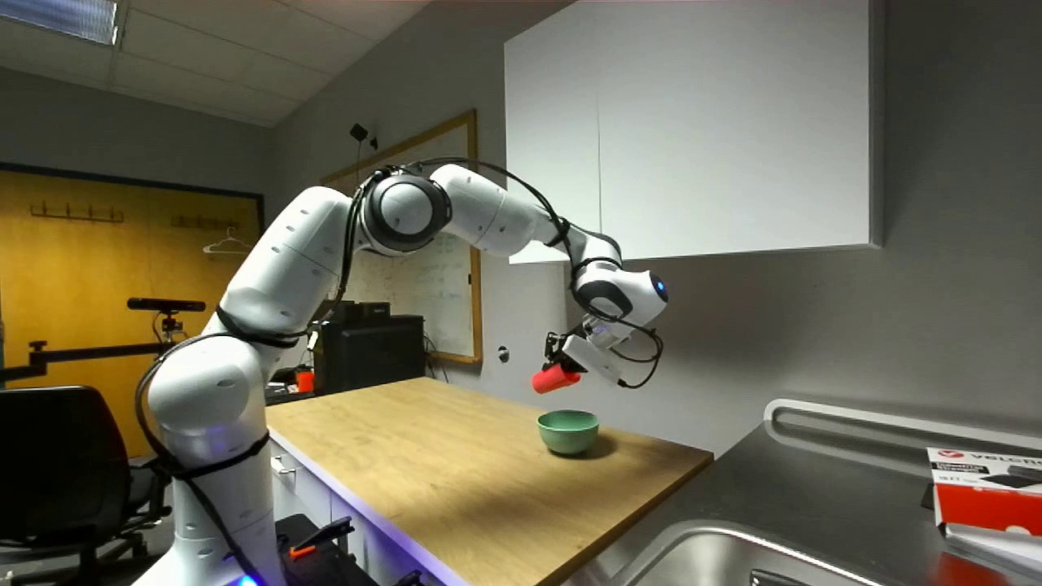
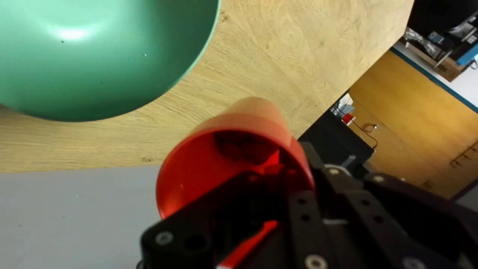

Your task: Pour the substance from the cup into the light green bowl

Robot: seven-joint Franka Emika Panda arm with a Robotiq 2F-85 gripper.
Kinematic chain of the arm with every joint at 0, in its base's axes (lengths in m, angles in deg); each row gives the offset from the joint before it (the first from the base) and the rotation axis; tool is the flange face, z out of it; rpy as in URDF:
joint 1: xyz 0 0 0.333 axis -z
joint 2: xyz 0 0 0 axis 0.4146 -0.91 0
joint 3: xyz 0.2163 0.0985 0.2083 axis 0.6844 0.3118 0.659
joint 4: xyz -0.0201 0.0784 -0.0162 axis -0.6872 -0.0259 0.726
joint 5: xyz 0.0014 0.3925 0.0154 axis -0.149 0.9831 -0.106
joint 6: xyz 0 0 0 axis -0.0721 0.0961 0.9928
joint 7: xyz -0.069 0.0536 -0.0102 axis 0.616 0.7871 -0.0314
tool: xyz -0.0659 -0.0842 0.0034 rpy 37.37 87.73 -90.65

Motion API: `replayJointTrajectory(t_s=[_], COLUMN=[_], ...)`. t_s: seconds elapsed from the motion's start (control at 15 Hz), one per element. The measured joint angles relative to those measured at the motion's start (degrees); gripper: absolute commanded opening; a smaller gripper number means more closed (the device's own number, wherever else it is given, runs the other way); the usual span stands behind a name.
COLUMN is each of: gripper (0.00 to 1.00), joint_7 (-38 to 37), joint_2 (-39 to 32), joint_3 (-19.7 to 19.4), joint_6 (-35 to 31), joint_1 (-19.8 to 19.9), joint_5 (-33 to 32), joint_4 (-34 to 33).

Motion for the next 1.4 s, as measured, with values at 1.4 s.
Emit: replayJointTrajectory(t_s=[1.4], gripper=[0.03], joint_7=[-8.21], joint_2=[-17.50], joint_3=[-0.13], joint_6=[20.54], joint_1=[3.48], joint_5=[30.62], joint_4=[-6.82])
